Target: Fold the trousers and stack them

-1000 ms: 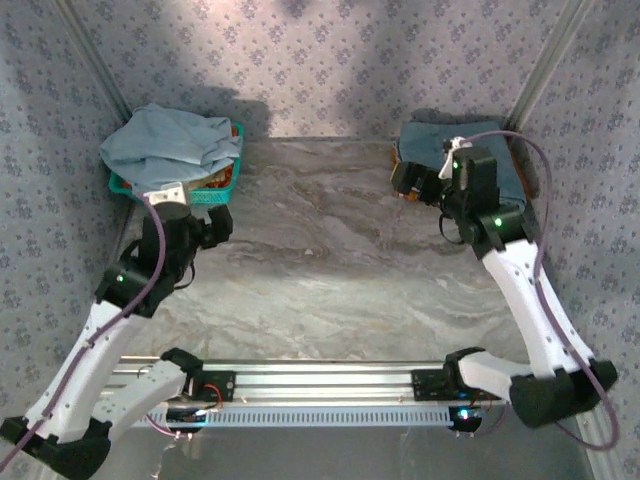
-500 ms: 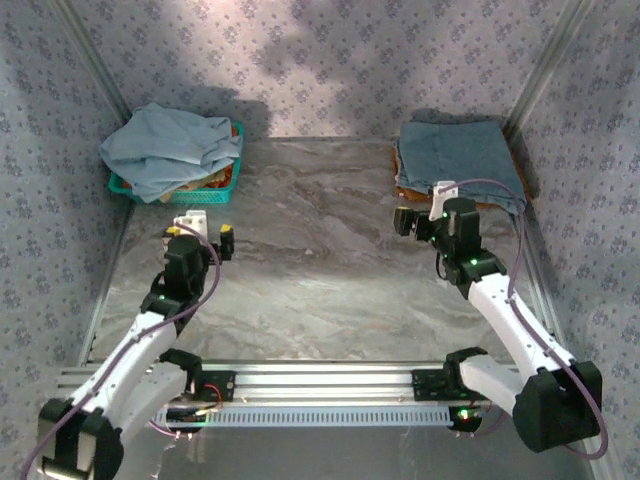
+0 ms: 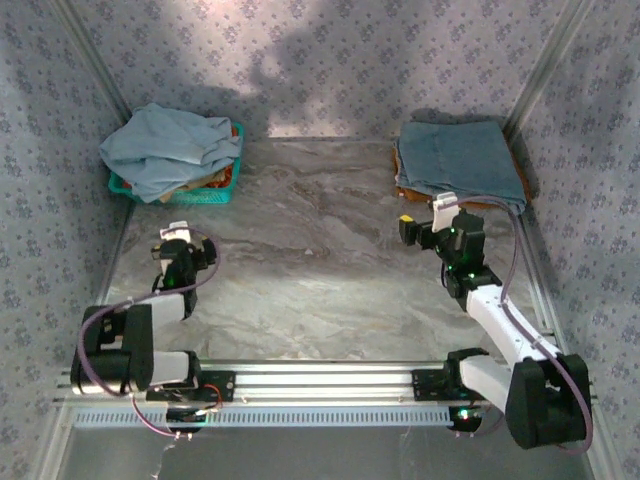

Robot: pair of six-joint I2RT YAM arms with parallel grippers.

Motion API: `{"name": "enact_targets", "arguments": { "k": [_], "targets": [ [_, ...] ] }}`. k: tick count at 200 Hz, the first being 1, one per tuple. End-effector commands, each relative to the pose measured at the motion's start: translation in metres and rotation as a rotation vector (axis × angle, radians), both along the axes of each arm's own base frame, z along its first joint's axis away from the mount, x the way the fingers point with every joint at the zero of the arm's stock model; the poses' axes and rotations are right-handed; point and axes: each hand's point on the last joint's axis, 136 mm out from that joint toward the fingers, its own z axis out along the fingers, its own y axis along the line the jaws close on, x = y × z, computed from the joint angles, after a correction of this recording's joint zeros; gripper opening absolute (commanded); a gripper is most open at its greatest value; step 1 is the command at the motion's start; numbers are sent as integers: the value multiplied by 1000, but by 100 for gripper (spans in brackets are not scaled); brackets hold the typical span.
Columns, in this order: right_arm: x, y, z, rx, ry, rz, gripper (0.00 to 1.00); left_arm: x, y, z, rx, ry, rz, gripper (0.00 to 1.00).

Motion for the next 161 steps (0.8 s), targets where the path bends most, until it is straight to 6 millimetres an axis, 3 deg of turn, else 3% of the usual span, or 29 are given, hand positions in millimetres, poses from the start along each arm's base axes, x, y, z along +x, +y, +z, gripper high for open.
{"name": "enact_targets", "arguments": {
  "k": [1,23,59,80,101,129,161],
  "targets": [
    [2,-25,-17,-42,-9,-101,100,26,-11,31,-15,-160,-74,100],
    [-3,-50,-36,-80,-9,-205,100,35,-12,14,-27,-150,-90,100],
    [-2,-62,-68,-50,-22,-211,100,48,-22,6,-38,-46,-150,100],
    [10,-60,-74,-9,-24,-180,100,49,-22,7,-34,-52,-152,99],
    [25,-49,-102,-17,37,-108,100,48,-21,7,-35,-51,-150,99],
    [34,-71,-104,2,93,-229,100,48,-22,6,-34,-49,-151,100],
    [34,-71,-105,-5,96,-234,100,48,-22,6,-35,-49,-152,100]
  ]
}}
